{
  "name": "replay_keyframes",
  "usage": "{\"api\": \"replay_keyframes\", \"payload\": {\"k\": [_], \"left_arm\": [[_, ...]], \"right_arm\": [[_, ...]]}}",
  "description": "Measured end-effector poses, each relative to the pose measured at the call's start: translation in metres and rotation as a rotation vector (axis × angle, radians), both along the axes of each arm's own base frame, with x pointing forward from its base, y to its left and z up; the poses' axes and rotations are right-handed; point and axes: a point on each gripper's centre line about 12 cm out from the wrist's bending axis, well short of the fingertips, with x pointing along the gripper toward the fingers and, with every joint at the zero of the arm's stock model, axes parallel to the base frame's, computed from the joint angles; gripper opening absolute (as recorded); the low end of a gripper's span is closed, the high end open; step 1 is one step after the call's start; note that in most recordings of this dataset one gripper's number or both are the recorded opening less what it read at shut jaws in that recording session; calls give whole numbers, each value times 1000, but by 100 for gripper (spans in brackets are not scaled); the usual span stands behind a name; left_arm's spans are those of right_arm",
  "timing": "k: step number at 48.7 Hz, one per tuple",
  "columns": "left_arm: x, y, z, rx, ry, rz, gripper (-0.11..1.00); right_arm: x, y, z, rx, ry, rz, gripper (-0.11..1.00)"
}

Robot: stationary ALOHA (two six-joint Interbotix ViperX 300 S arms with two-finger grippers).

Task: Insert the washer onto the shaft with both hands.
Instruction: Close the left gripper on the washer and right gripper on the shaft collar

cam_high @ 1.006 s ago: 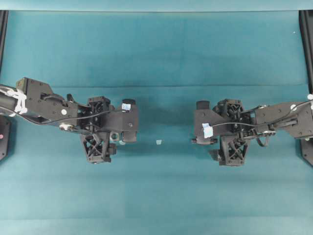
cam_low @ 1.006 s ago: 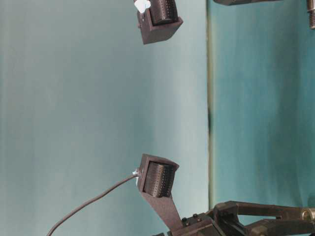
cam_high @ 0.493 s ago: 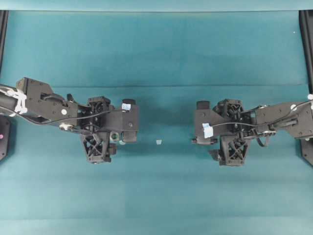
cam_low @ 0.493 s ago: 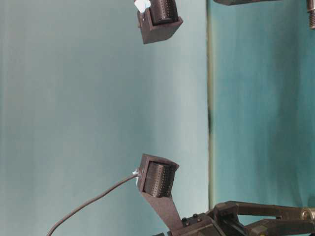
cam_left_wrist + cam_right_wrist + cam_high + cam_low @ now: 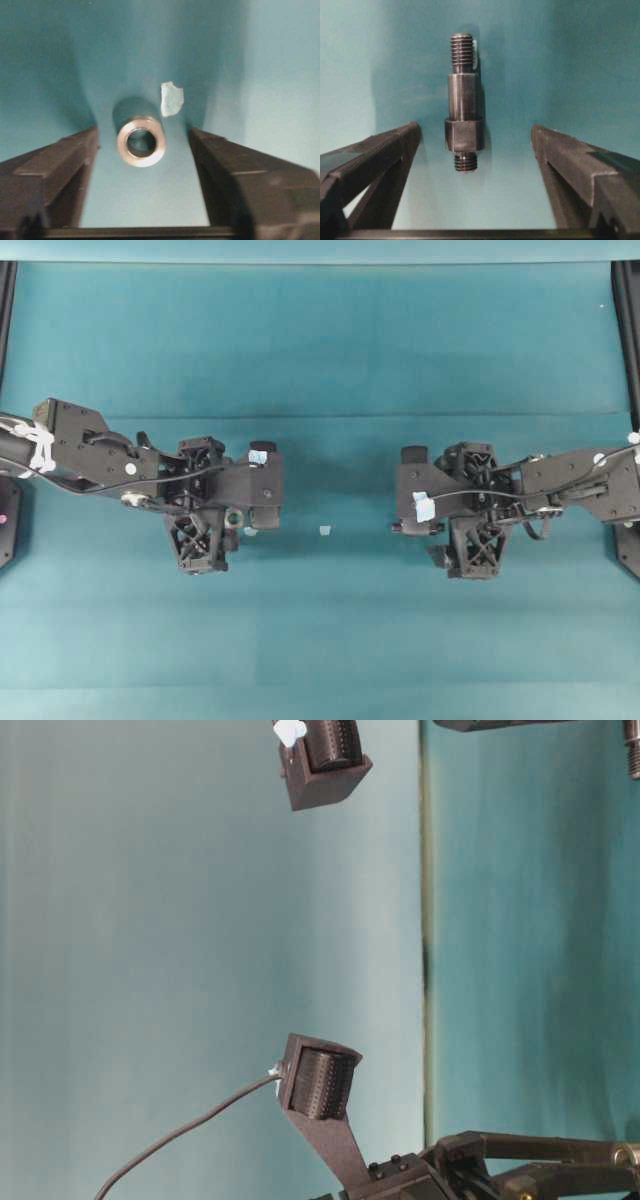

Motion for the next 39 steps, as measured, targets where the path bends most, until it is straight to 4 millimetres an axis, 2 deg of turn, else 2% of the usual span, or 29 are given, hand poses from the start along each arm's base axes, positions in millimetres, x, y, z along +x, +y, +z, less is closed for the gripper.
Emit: {"api": "replay_keyframes", "payload": {"k": [7,11,39], "left_arm": [[0,-5,0,-1,-11,-14,36],[-1,-6,-1,-2,-8,-14,34],[-1,-7,0,-3,-11,-15,34]], "right_arm": [[2,1,0,0,-2,3,23],[3,2,0,1,-3,5,15],[7,3,-1,-1,20,6,11]]}}
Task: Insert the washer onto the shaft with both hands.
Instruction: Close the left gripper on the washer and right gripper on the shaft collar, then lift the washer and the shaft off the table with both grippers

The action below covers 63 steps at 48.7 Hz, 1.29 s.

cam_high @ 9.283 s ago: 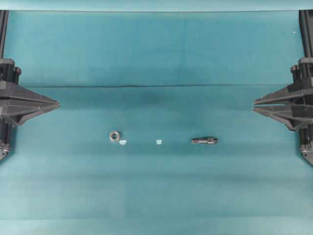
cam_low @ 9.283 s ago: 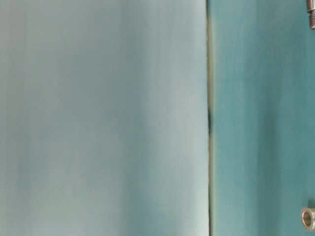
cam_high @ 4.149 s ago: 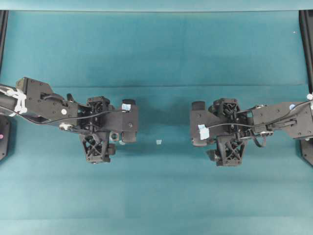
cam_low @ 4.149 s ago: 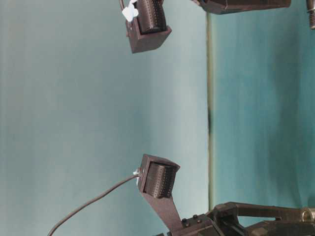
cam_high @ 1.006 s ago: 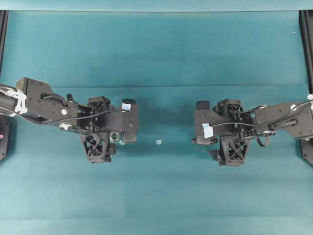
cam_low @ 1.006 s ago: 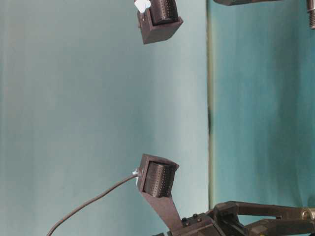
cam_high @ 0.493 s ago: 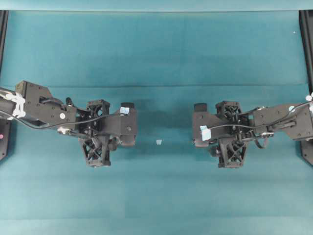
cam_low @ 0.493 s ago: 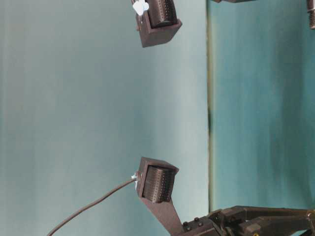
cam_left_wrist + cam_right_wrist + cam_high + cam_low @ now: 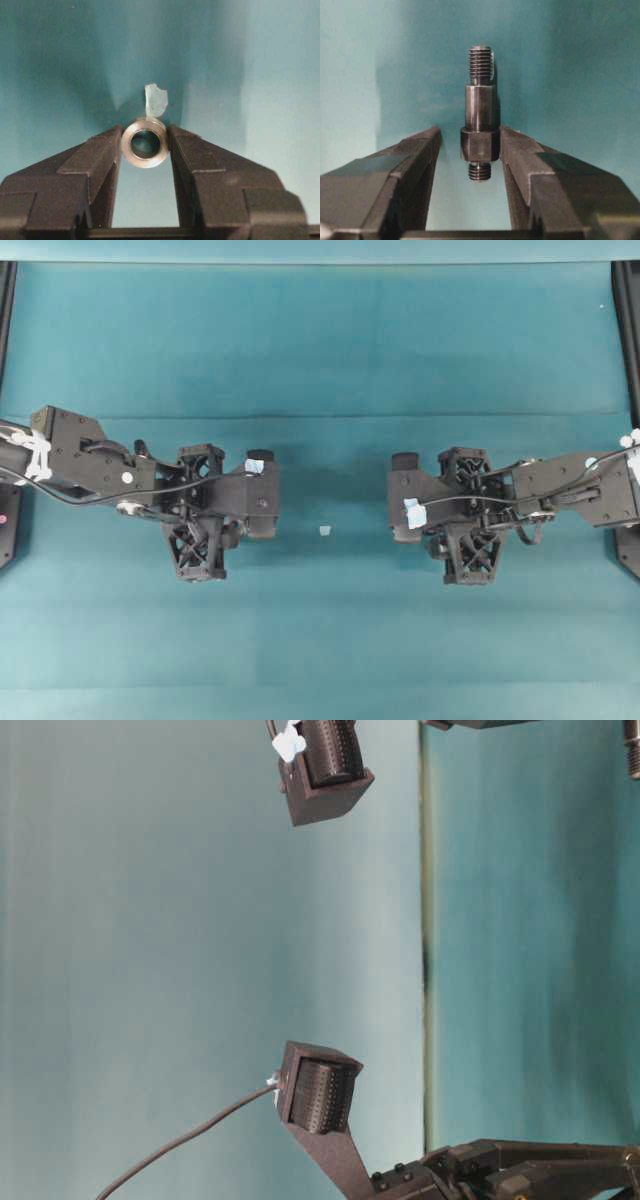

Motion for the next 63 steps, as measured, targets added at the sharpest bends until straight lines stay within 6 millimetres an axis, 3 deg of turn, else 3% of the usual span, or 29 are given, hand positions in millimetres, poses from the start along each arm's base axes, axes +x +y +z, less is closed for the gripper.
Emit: {"api": "replay_keyframes", "payload": {"k": [16,24,63], "left_arm": [[0,0,0,0,0,0,34],[0,0,0,1,2,-1,34],[0,0,0,1,0,-1,34]], "right_arm": [[-1,0,1,-1,-1,1,10],[-2,-3,2,-1,0,-8,0],[-2,-3,2,-1,2,-8,0]]}}
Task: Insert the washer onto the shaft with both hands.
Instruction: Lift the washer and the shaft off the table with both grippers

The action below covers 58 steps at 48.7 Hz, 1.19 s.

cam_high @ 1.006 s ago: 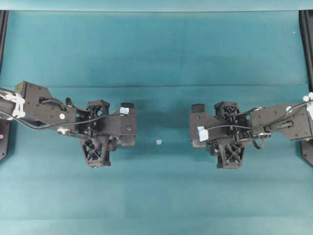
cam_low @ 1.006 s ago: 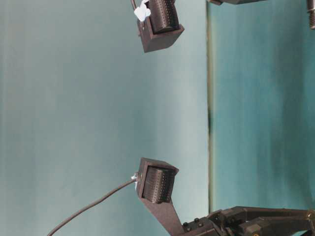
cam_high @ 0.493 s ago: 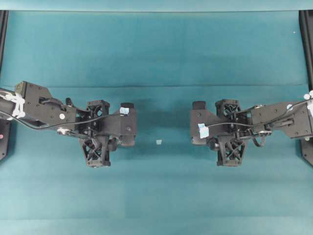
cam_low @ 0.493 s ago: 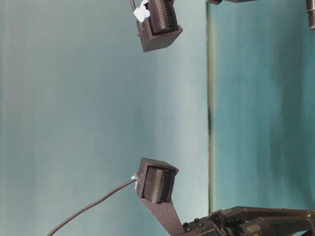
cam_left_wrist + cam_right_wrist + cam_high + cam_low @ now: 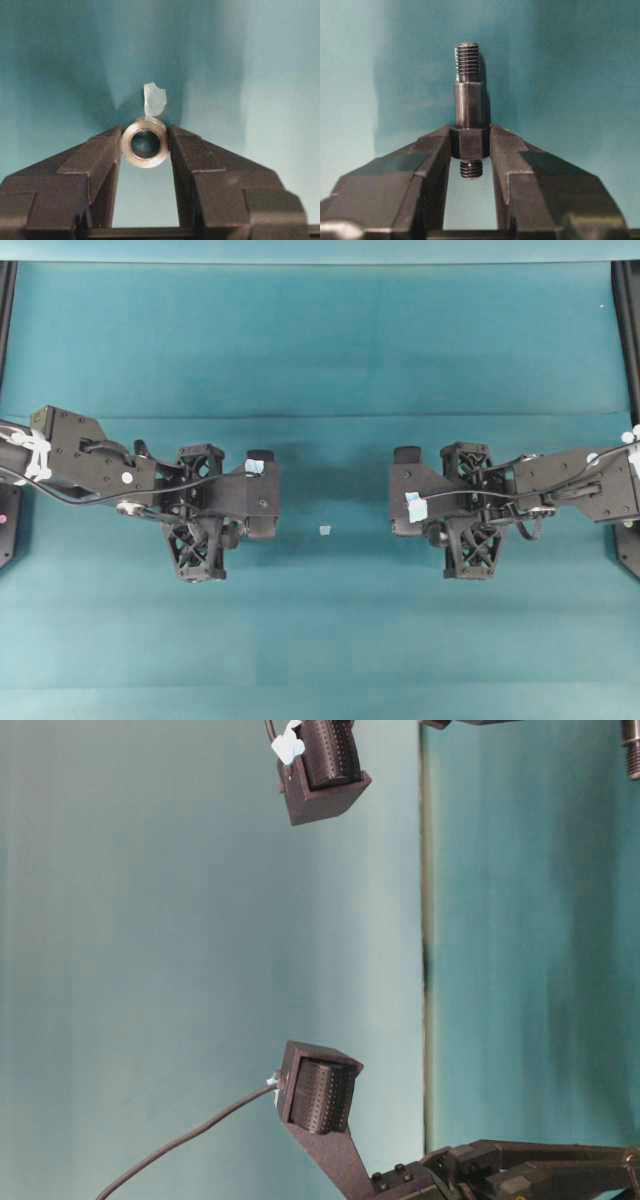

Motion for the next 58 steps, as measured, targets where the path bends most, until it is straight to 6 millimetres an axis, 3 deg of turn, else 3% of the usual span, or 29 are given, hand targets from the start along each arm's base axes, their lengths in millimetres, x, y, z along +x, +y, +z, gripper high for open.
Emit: {"api": "replay_keyframes", "payload": {"k": [45,58], "left_arm": [[1,0,13,1,-20,-3,34],[0,-1,25,0,-49,-1,34]], "right_arm": [[1,0,3,0,-8,-2,0],[3,-3,30,-1,-92,-12,0]]}}
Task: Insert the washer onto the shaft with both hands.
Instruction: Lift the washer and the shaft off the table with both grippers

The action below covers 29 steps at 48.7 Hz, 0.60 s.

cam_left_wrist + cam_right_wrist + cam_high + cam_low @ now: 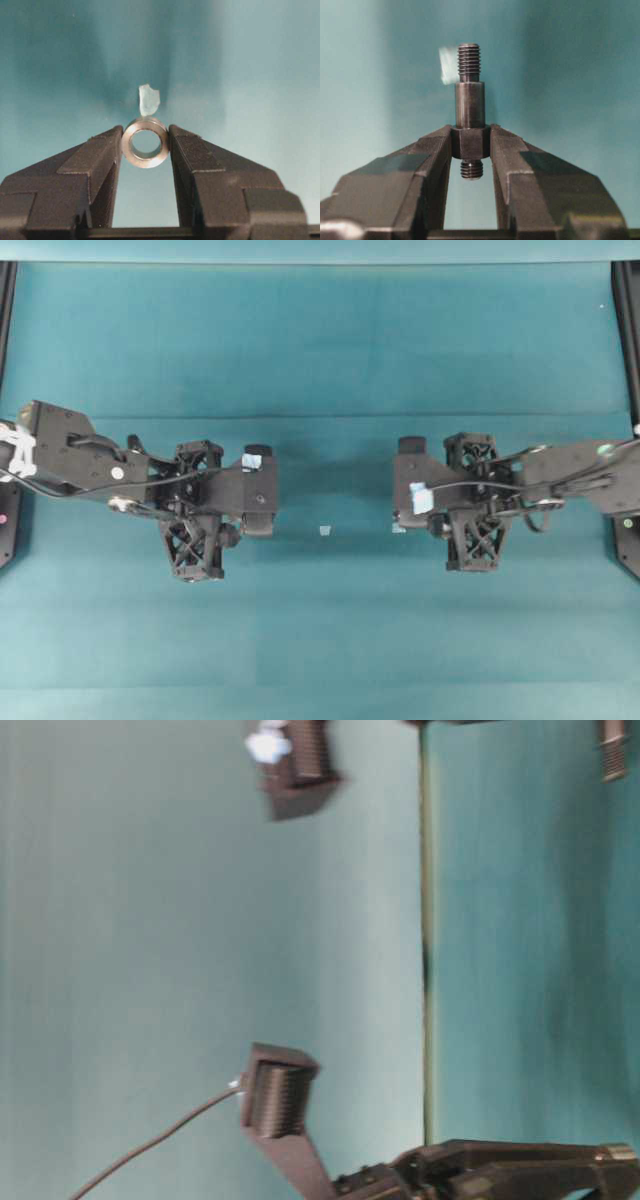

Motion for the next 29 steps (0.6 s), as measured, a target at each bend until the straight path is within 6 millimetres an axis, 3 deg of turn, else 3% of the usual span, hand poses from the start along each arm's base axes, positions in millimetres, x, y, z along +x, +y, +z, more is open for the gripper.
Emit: {"api": "replay_keyframes", "payload": {"k": [10,29], "left_arm": [[1,0,6,1,-18,-1,34],[4,0,12,-1,-74,-1,34]], "right_arm": [[1,0,12,0,-51,-1,0],[6,4,15,28,-129,-10,0]]}}
